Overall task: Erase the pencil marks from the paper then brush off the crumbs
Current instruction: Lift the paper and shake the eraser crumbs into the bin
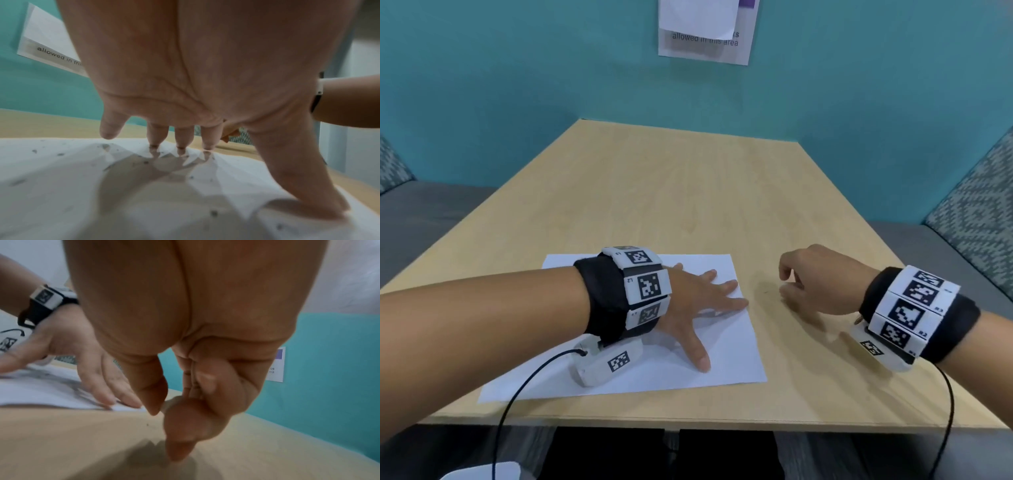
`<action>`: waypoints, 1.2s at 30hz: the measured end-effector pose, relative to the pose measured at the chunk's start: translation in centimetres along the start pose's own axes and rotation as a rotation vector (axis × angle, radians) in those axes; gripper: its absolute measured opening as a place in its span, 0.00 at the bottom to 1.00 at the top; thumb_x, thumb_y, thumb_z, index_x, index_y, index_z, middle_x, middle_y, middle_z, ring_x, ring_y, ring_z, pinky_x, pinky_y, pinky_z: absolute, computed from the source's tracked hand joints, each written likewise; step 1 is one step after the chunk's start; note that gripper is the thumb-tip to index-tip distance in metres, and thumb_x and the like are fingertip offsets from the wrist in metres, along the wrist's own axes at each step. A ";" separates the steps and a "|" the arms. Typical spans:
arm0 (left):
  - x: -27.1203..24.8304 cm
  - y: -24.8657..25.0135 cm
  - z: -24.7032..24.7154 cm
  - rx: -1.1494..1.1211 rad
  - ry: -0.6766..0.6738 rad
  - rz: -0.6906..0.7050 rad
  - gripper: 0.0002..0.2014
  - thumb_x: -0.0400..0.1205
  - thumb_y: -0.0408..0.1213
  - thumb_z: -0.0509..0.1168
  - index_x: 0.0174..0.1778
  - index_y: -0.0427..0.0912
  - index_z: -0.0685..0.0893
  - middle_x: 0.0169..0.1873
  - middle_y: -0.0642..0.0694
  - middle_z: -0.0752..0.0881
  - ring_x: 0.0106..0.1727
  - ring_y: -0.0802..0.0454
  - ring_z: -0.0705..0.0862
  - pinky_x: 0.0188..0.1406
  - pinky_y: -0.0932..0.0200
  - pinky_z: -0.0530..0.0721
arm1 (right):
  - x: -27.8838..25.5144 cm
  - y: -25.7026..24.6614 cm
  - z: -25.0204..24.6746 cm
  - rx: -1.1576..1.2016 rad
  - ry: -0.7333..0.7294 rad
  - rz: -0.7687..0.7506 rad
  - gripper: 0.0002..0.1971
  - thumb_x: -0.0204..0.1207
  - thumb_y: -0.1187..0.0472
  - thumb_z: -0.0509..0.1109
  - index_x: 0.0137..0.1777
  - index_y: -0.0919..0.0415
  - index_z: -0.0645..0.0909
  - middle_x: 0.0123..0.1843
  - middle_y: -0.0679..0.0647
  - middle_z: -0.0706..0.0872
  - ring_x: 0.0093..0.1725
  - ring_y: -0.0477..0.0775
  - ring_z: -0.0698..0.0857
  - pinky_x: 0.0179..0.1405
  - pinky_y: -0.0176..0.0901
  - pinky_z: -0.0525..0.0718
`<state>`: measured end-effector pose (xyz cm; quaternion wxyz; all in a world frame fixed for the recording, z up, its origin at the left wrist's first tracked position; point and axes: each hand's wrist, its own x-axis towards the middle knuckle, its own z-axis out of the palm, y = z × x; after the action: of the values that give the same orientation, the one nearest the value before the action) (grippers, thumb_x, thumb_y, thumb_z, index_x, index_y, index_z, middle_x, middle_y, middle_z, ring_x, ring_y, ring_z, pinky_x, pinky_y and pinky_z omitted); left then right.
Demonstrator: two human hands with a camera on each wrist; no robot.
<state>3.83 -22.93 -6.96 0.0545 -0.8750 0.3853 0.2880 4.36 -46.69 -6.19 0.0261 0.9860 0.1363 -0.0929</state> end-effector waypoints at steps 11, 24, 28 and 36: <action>-11.4 -2.9 3.2 -0.465 0.495 -0.393 0.41 0.80 0.62 0.64 0.85 0.69 0.48 0.84 0.72 0.49 0.84 0.70 0.52 0.82 0.62 0.55 | -2.2 -2.2 0.6 -0.163 0.131 -0.052 0.24 0.78 0.36 0.58 0.64 0.53 0.72 0.52 0.51 0.78 0.52 0.56 0.80 0.46 0.48 0.81; -19.1 -4.4 16.2 -0.661 0.729 -1.514 0.61 0.68 0.76 0.66 0.88 0.52 0.40 0.87 0.36 0.38 0.87 0.34 0.40 0.78 0.25 0.56 | -6.9 -12.5 1.4 -0.070 -0.216 -0.440 0.17 0.82 0.40 0.54 0.59 0.50 0.70 0.48 0.47 0.70 0.50 0.53 0.76 0.56 0.50 0.78; -22.0 -2.2 20.0 -1.177 0.881 -1.407 0.62 0.73 0.68 0.70 0.86 0.49 0.31 0.87 0.38 0.51 0.84 0.33 0.63 0.75 0.38 0.70 | -7.5 -15.1 2.3 -0.056 -0.143 -0.453 0.20 0.81 0.39 0.53 0.66 0.49 0.68 0.52 0.50 0.72 0.53 0.55 0.77 0.58 0.51 0.79; -24.6 -1.1 25.2 -1.755 1.208 -0.906 0.17 0.74 0.44 0.79 0.54 0.39 0.89 0.51 0.39 0.93 0.42 0.46 0.92 0.44 0.53 0.90 | -8.3 -19.4 3.2 0.071 -0.059 -0.499 0.19 0.80 0.40 0.54 0.58 0.51 0.76 0.51 0.48 0.75 0.53 0.53 0.79 0.56 0.51 0.80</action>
<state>-20.23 1.65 -14.55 -0.6664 -0.6651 -0.3326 -0.0545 -9.35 -30.51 -8.21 -0.0282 0.9190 0.3712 -0.1299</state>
